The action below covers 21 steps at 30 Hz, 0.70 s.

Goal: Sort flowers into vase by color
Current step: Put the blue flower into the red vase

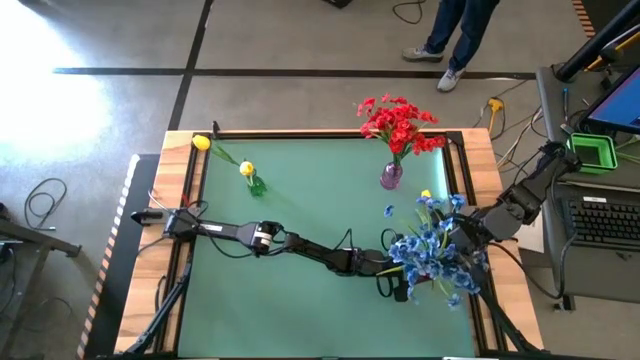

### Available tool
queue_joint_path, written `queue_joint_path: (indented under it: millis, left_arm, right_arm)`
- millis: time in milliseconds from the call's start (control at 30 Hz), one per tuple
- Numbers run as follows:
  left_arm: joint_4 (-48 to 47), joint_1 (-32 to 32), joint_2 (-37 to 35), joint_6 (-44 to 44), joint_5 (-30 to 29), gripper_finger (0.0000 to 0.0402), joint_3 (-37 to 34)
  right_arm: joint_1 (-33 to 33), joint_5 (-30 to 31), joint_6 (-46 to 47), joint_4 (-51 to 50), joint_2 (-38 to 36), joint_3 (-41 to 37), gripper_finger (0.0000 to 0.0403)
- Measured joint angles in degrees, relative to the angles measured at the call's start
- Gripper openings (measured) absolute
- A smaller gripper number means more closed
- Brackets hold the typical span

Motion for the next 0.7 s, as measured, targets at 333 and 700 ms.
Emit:
queue_joint_path:
  millis: [333, 700]
  left_arm:
    - [0.0, 0.0, 0.0, 0.0, -0.06, 0.0309, 0.0]
    - [0.0, 0.0, 0.0, -0.02, -0.09, 0.0309, 0.0]
  right_arm:
    - [0.0, 0.0, 0.02, 0.07, 0.05, -0.3, 0.0022]
    - [0.0, -0.01, 0.74, 0.24, 0.05, -1.49, 0.0022]
